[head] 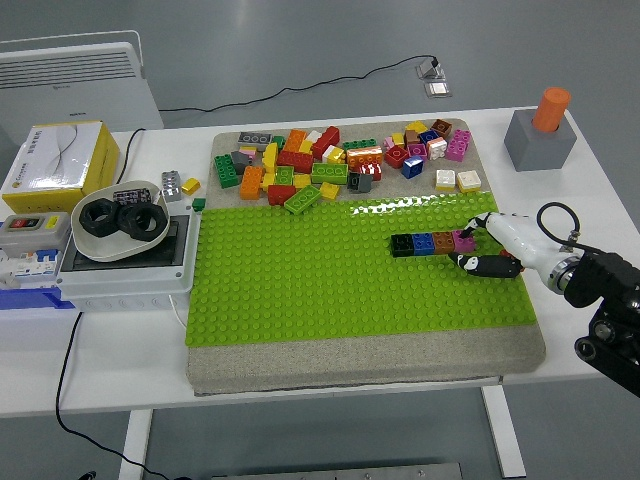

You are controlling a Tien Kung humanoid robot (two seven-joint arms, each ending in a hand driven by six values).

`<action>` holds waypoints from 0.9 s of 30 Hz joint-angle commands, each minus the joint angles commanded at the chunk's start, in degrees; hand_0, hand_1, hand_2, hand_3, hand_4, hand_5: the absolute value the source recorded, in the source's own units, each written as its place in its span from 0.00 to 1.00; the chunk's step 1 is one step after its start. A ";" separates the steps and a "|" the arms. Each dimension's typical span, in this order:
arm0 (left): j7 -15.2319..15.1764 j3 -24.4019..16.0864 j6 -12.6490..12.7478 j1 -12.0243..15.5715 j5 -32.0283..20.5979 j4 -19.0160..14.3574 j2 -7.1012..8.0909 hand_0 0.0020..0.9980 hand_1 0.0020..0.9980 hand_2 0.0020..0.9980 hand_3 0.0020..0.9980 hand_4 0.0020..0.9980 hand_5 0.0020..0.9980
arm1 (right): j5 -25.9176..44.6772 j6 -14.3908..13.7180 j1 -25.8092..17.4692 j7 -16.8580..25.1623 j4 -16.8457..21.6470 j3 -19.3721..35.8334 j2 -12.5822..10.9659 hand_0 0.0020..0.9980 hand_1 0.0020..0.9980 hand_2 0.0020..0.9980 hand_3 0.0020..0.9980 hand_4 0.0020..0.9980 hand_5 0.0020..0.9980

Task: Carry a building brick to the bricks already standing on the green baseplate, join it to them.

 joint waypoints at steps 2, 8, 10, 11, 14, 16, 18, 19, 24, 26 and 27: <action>0.00 0.02 -0.01 -0.02 0.00 0.00 0.02 0.74 0.73 0.68 0.81 0.83 1.00 | 0.18 0.04 0.17 0.03 0.01 -0.35 -0.10 0.89 0.89 0.89 0.67 0.71 0.76; 0.07 -0.10 -0.15 -0.15 0.46 0.00 0.10 0.74 0.73 0.68 0.81 0.83 1.00 | 0.06 0.68 0.56 -0.03 -0.23 -1.46 0.08 0.89 0.90 0.89 0.67 0.71 0.76; 0.05 -0.06 -0.12 -0.14 0.38 0.00 0.10 0.74 0.73 0.68 0.81 0.83 1.00 | 0.07 0.76 0.60 -0.01 -0.40 -1.57 0.21 0.89 0.90 0.89 0.67 0.71 0.75; 0.04 -0.04 -0.11 -0.14 0.35 0.00 0.10 0.74 0.73 0.68 0.81 0.83 1.00 | 0.09 0.75 0.61 0.00 -0.49 -1.58 0.26 0.89 0.90 0.89 0.67 0.71 0.75; -0.07 0.21 0.03 -0.14 0.33 0.00 0.08 0.74 0.73 0.68 0.81 0.83 1.00 | 0.18 0.65 0.56 0.04 -0.61 -1.49 0.23 0.89 0.90 0.89 0.67 0.71 0.75; -0.11 0.30 0.08 -0.13 0.33 0.00 0.07 0.74 0.73 0.68 0.81 0.83 1.00 | 0.31 0.58 0.50 0.07 -0.59 -1.44 0.11 0.89 0.90 0.89 0.67 0.71 0.75; -0.13 0.40 0.12 -0.11 0.24 0.00 0.05 0.74 0.73 0.68 0.81 0.83 1.00 | 0.48 0.46 0.37 0.16 -0.47 -1.33 -0.08 0.89 0.90 0.89 0.67 0.71 0.75; -0.14 0.44 0.14 -0.09 0.16 0.00 0.04 0.74 0.73 0.68 0.81 0.83 1.00 | 0.57 0.36 0.29 0.23 -0.36 -1.25 -0.18 0.89 0.90 0.89 0.67 0.71 0.75; -0.09 0.50 0.23 0.04 -0.26 0.00 -0.05 0.74 0.73 0.68 0.81 0.83 1.00 | 2.03 -1.93 -0.73 1.69 2.11 0.40 -1.39 0.89 0.90 0.89 0.67 0.72 0.72; -0.06 0.49 0.23 0.07 -0.32 0.00 -0.07 0.74 0.73 0.68 0.81 0.83 1.00 | 2.37 -3.71 -1.42 2.53 4.03 1.78 -2.18 0.89 0.90 0.89 0.67 0.72 0.72; -0.06 0.49 0.23 0.08 -0.32 0.00 -0.07 0.74 0.73 0.68 0.81 0.83 1.00 | 2.41 -4.27 -1.69 2.80 4.80 2.31 -2.52 0.89 0.90 0.89 0.67 0.72 0.72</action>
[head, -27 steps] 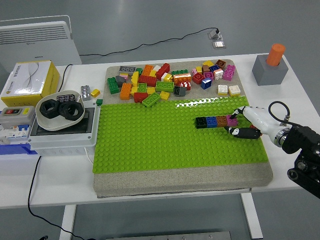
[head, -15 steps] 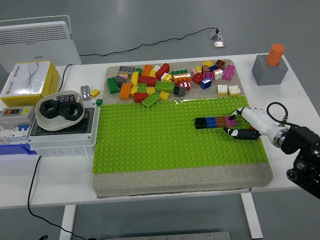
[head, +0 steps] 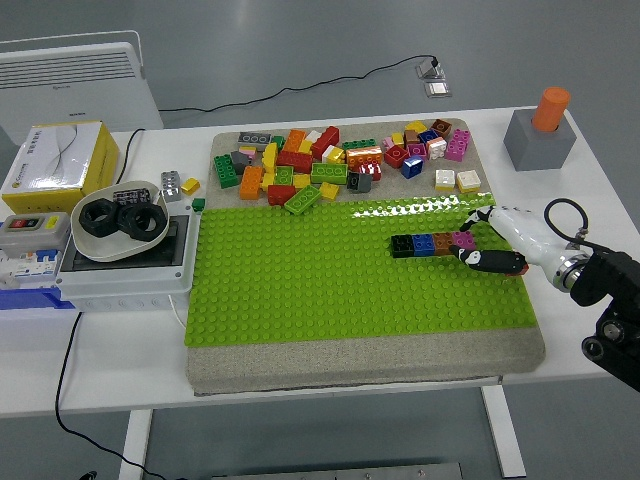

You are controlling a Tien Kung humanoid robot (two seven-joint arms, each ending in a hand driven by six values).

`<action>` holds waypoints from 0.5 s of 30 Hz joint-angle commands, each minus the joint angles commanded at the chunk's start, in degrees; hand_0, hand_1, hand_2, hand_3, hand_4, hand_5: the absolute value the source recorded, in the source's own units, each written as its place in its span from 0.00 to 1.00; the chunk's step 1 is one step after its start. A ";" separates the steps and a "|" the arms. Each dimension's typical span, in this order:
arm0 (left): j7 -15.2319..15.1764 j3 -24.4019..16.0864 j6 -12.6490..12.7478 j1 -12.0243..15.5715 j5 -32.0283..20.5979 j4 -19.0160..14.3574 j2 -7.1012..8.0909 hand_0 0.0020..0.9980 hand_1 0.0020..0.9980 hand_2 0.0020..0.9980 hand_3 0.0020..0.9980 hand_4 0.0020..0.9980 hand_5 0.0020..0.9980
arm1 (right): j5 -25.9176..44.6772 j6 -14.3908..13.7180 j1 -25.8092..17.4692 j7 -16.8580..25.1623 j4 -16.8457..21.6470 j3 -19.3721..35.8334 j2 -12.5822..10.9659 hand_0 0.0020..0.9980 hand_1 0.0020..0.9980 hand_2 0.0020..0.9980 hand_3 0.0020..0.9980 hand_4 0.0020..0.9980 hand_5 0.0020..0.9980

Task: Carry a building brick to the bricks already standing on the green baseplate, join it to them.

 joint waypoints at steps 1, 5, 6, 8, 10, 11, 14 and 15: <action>0.01 0.02 0.01 0.01 0.01 0.00 0.00 0.74 0.73 0.68 0.81 0.83 1.00 | 0.04 -0.47 -0.27 0.23 0.77 0.51 -0.36 0.88 0.90 0.89 0.68 0.74 0.55; 0.04 0.11 0.04 0.06 -0.02 0.00 -0.02 0.74 0.73 0.68 0.81 0.83 1.00 | 1.31 -2.28 -1.60 1.59 3.94 2.48 -2.08 0.88 0.90 0.89 0.68 0.74 0.55; 0.07 0.10 0.04 0.07 0.00 0.00 -0.03 0.74 0.73 0.68 0.81 0.83 1.00 | 1.75 -2.71 -2.00 1.94 4.46 2.95 -2.48 0.88 0.90 0.89 0.68 0.74 0.55; 0.10 0.10 0.05 0.11 -0.07 0.00 -0.05 0.74 0.73 0.68 0.81 0.83 1.00 | 1.90 -3.00 -2.90 2.14 4.98 4.08 -3.27 0.88 0.90 0.88 0.67 0.78 0.37; 0.12 0.14 0.06 0.15 -0.19 0.00 -0.07 0.74 0.73 0.68 0.81 0.83 1.00 | 0.32 -1.85 -3.87 1.25 5.07 5.56 -4.10 0.88 0.90 0.88 0.67 0.78 0.37; 0.13 0.15 0.06 0.16 -0.22 0.00 -0.08 0.74 0.73 0.68 0.81 0.83 1.00 | -0.74 -0.98 -4.28 0.59 5.09 6.27 -4.48 0.88 0.90 0.88 0.67 0.78 0.37; 0.15 0.13 0.06 0.20 -0.29 0.00 -0.07 0.74 0.73 0.67 0.81 0.83 1.00 | -5.06 3.41 -5.35 -2.94 5.59 8.41 -6.27 0.90 0.91 0.89 0.68 0.78 0.25; 0.15 0.09 0.05 0.19 -0.25 0.00 -0.06 0.74 0.73 0.67 0.81 0.83 1.00 | -6.35 4.77 -5.46 -3.96 5.79 8.65 -6.71 0.90 0.91 0.89 0.68 0.78 0.25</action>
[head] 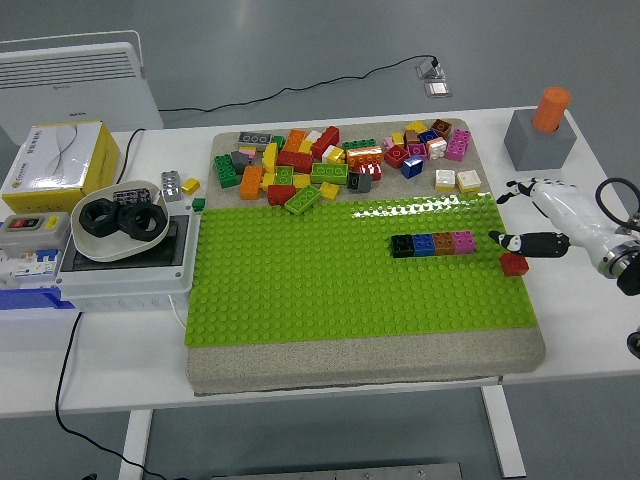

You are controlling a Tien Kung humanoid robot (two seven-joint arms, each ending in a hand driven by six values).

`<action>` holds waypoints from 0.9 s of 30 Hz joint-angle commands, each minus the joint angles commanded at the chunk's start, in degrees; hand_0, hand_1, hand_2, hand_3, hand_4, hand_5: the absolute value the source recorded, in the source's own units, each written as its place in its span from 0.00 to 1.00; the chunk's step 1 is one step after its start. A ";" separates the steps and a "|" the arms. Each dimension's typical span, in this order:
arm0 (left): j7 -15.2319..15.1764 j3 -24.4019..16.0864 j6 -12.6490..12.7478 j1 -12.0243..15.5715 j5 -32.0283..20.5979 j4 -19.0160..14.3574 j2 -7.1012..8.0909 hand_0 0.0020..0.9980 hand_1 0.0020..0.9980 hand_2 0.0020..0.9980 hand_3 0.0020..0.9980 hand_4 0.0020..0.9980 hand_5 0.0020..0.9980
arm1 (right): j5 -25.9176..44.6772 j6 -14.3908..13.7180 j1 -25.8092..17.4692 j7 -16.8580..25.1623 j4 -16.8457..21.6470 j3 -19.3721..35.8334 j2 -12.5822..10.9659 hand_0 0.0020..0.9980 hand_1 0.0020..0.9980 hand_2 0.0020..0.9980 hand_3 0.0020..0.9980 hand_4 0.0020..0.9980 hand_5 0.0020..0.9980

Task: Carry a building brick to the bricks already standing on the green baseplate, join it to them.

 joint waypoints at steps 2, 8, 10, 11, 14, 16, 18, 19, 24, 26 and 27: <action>0.04 -0.15 -0.08 -0.02 0.27 0.00 0.05 0.74 0.73 0.67 0.81 0.83 1.00 | -2.75 3.03 0.02 -2.03 0.58 -0.16 -1.06 0.90 0.91 0.89 0.68 0.78 0.25; 0.12 -0.41 -0.22 -0.03 0.75 0.00 0.11 0.74 0.73 0.67 0.81 0.83 1.00 | -6.66 8.51 0.39 -3.35 1.71 -1.65 -2.19 0.91 0.92 0.91 0.73 0.77 0.18; 0.12 -0.41 -0.25 -0.01 0.77 0.00 0.11 0.74 0.73 0.68 0.81 0.83 1.00 | -6.86 9.23 0.41 -3.43 1.89 -2.05 -2.24 0.91 0.92 0.91 0.75 0.77 0.16; 0.12 -0.39 -0.26 0.00 0.76 0.00 0.12 0.74 0.73 0.68 0.81 0.83 1.00 | -6.81 9.46 0.40 -3.43 1.97 -2.23 -2.25 0.91 0.92 0.91 0.75 0.77 0.16; 0.10 -0.33 -0.27 0.00 0.65 0.00 0.13 0.74 0.73 0.68 0.81 0.83 1.00 | -6.14 9.96 0.25 -3.39 2.33 -2.52 -2.33 0.91 0.92 0.91 0.75 0.77 0.16; 0.10 -0.32 -0.30 0.00 0.60 0.00 0.14 0.74 0.73 0.68 0.81 0.83 1.00 | -5.08 10.13 0.16 -3.18 2.52 -2.52 -2.44 0.91 0.92 0.90 0.74 0.78 0.14; 0.12 -0.33 -0.33 -0.01 0.59 0.00 0.14 0.74 0.73 0.68 0.81 0.83 1.00 | -3.23 10.11 -0.03 -2.72 2.59 -2.34 -2.55 0.91 0.92 0.90 0.74 0.78 0.14; 0.12 -0.33 -0.33 -0.02 0.58 0.00 0.14 0.74 0.73 0.68 0.81 0.83 1.00 | -2.55 10.02 -0.13 -2.54 2.57 -2.20 -2.56 0.91 0.92 0.90 0.74 0.78 0.14; 0.14 -0.29 -0.34 -0.02 0.50 0.00 0.11 0.74 0.73 0.68 0.81 0.83 1.00 | -0.56 9.26 -0.62 -1.90 1.94 -1.51 -2.22 0.91 0.92 0.90 0.73 0.76 0.12; 0.16 -0.29 -0.35 -0.03 0.50 0.00 0.09 0.74 0.73 0.68 0.81 0.83 1.00 | -0.24 9.04 -0.65 -1.76 1.53 -1.68 -1.97 0.91 0.92 0.90 0.73 0.76 0.12; 0.16 -0.30 -0.35 -0.04 0.51 0.00 0.08 0.74 0.73 0.68 0.81 0.83 1.00 | -0.16 8.95 -0.64 -1.71 1.35 -1.78 -1.84 0.91 0.92 0.90 0.73 0.76 0.12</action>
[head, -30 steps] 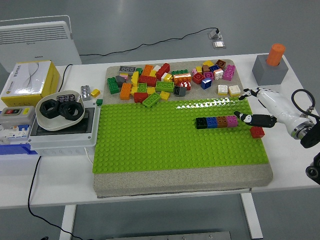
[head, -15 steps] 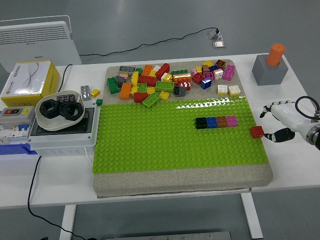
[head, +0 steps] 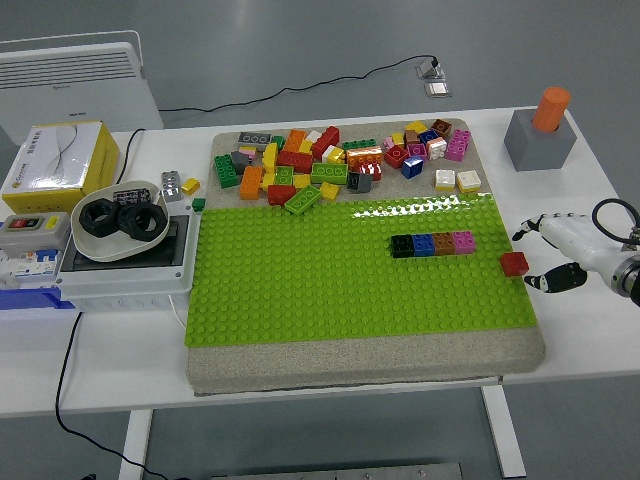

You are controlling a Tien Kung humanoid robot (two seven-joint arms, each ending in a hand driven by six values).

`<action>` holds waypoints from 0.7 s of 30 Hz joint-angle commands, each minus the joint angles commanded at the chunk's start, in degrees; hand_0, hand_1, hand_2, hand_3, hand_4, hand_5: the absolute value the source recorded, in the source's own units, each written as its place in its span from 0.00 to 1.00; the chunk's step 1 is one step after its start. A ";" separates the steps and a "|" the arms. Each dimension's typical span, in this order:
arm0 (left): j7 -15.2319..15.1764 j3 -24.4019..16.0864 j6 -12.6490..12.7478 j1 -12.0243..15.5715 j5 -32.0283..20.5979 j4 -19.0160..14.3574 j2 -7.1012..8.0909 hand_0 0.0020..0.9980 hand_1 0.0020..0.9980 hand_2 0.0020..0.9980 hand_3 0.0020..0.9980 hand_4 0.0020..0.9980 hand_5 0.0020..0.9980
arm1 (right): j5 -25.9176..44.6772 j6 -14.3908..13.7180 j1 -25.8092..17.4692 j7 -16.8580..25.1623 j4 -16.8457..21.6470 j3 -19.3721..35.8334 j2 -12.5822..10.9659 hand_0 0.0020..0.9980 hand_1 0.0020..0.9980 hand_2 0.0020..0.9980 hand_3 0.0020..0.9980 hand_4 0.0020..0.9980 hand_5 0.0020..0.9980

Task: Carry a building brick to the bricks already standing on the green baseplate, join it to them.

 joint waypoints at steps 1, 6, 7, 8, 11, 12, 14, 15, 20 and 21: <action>0.01 0.00 0.00 -0.01 0.00 0.00 -0.01 0.74 0.73 0.68 0.81 0.83 1.00 | 0.09 -0.07 0.01 0.06 -0.17 -0.08 0.13 0.91 0.92 0.90 0.73 0.76 0.12; -0.01 0.04 0.03 -0.02 -0.10 0.00 -0.03 0.74 0.73 0.68 0.81 0.83 1.00 | 1.25 -0.08 0.31 0.97 -1.07 -0.49 0.80 0.91 0.92 0.90 0.73 0.76 0.12; -0.01 0.04 0.03 -0.02 -0.12 0.00 -0.04 0.74 0.73 0.68 0.81 0.83 1.00 | 1.44 -0.08 0.39 1.14 -1.18 -0.53 0.90 0.92 0.92 0.90 0.72 0.76 0.12; -0.02 0.05 0.04 -0.02 -0.14 0.00 -0.04 0.74 0.73 0.68 0.81 0.83 1.00 | 1.56 -0.11 0.46 1.27 -1.29 -0.54 1.00 0.92 0.92 0.90 0.72 0.76 0.12; -0.04 0.12 0.06 -0.01 -0.24 0.00 -0.04 0.74 0.73 0.68 0.81 0.83 1.00 | 1.70 -0.20 0.52 1.48 -1.47 -0.31 1.19 0.92 0.92 0.90 0.72 0.76 0.12; -0.04 0.14 0.06 -0.01 -0.27 0.00 -0.04 0.74 0.73 0.68 0.81 0.83 1.00 | 1.72 -0.22 0.51 1.50 -1.47 -0.26 1.20 0.92 0.92 0.90 0.72 0.76 0.12; -0.05 0.19 0.07 0.00 -0.31 0.00 -0.04 0.74 0.73 0.68 0.81 0.83 1.00 | 1.88 -0.33 0.43 1.55 -1.51 -0.12 1.22 0.92 0.92 0.90 0.72 0.76 0.13; -0.05 0.19 0.08 0.00 -0.31 0.00 -0.03 0.74 0.73 0.68 0.81 0.83 1.00 | 1.94 -0.37 0.38 1.56 -1.56 -0.06 1.24 0.92 0.92 0.90 0.72 0.76 0.13; -0.11 0.32 0.21 0.06 -0.60 0.00 -0.08 0.74 0.73 0.68 0.81 0.83 1.00 | 2.99 -0.54 0.06 1.97 -1.60 0.46 1.23 0.92 0.92 0.90 0.71 0.76 0.13; -0.12 0.33 0.23 0.08 -0.65 0.00 -0.09 0.74 0.73 0.68 0.81 0.83 1.00 | 3.39 -0.62 0.05 2.15 -1.50 0.52 1.19 0.92 0.92 0.90 0.71 0.76 0.13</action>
